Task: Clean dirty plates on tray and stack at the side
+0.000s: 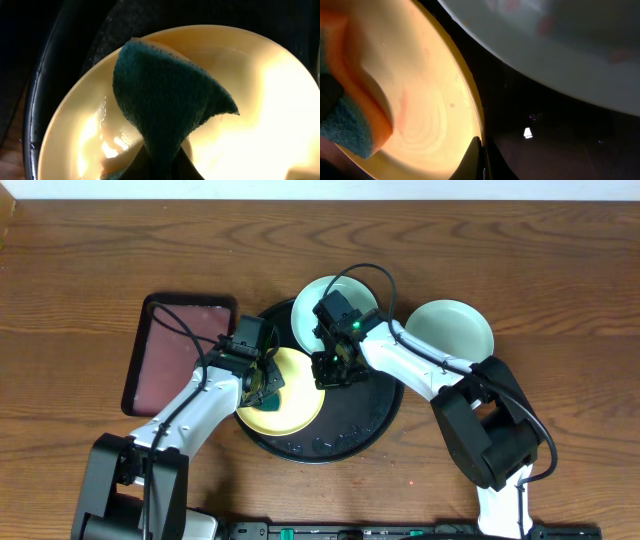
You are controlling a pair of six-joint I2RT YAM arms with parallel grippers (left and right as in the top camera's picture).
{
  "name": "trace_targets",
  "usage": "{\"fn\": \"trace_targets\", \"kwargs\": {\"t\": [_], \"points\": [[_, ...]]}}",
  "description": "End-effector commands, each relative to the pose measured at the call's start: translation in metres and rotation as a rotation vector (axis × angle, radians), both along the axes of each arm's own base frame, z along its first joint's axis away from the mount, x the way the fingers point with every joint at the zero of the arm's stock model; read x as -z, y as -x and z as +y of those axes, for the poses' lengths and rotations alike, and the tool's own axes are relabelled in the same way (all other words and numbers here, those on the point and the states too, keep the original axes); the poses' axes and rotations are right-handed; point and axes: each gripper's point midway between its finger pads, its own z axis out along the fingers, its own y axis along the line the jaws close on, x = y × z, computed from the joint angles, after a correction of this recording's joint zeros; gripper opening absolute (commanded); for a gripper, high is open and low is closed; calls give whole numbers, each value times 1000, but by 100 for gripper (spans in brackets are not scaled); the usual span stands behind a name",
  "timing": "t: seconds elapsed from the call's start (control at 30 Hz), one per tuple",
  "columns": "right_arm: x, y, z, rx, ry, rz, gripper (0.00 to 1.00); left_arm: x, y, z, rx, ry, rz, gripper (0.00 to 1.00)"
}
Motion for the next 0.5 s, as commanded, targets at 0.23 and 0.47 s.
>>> {"fn": "trace_targets", "kwargs": {"t": [0.23, 0.47], "points": [[10, 0, 1, -5, 16, 10, 1, 2, 22, -3, 115, 2, 99, 7], [10, 1, 2, -15, 7, 12, 1, -1, 21, -24, 142, 128, 98, 8]]}}
